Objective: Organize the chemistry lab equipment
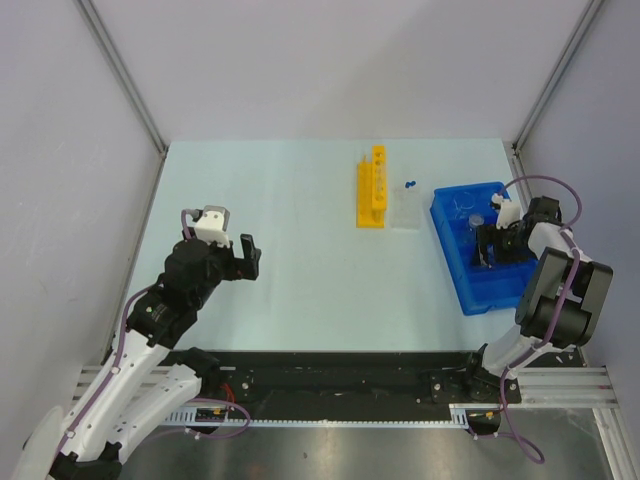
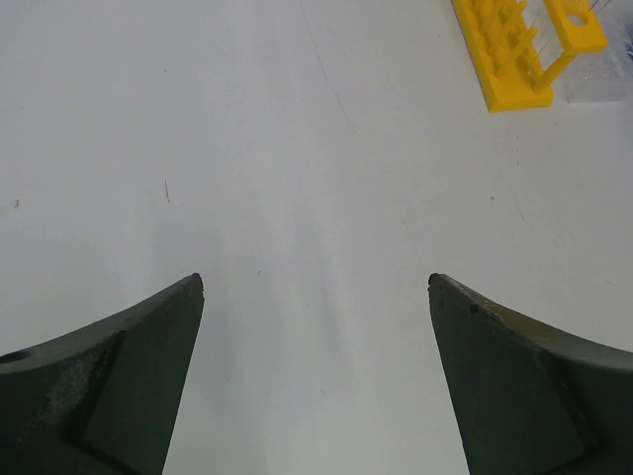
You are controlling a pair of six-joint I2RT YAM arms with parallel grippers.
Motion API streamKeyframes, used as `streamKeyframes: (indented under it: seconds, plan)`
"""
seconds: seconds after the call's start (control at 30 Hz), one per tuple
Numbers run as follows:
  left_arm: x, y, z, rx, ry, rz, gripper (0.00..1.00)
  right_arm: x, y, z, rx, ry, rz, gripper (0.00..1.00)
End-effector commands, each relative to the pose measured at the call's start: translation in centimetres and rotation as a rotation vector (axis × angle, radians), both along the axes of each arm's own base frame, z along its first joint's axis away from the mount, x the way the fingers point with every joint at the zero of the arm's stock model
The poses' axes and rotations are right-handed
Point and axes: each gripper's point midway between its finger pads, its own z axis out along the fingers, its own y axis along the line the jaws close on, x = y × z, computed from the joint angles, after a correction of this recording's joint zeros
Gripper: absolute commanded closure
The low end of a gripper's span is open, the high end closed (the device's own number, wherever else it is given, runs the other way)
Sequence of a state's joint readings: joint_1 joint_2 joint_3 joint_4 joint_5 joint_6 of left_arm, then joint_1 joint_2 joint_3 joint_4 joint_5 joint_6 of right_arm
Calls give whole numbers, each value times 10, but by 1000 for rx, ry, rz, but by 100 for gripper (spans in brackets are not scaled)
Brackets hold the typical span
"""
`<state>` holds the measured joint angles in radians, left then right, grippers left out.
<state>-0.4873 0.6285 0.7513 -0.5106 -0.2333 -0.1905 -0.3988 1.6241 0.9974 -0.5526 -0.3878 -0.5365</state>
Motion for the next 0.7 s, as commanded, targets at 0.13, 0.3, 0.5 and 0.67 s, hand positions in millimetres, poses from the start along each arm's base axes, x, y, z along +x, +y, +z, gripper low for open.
streamKeyframes:
  seconds: [0.13, 0.3, 0.5, 0.67]
  plan:
    - [4, 0, 5, 15, -32, -11, 0, 1, -6, 44, -110, -121, 44, 6]
    - [3, 0, 6, 13, -34, -14, 0, -3, -2, 63, -126, -163, 54, 0]
    - [3, 0, 6, 14, -33, -12, 0, -8, 7, 95, -187, -244, 128, 0]
    - [3, 0, 6, 12, -35, -13, 0, -21, 26, 129, -209, -322, 207, 1]
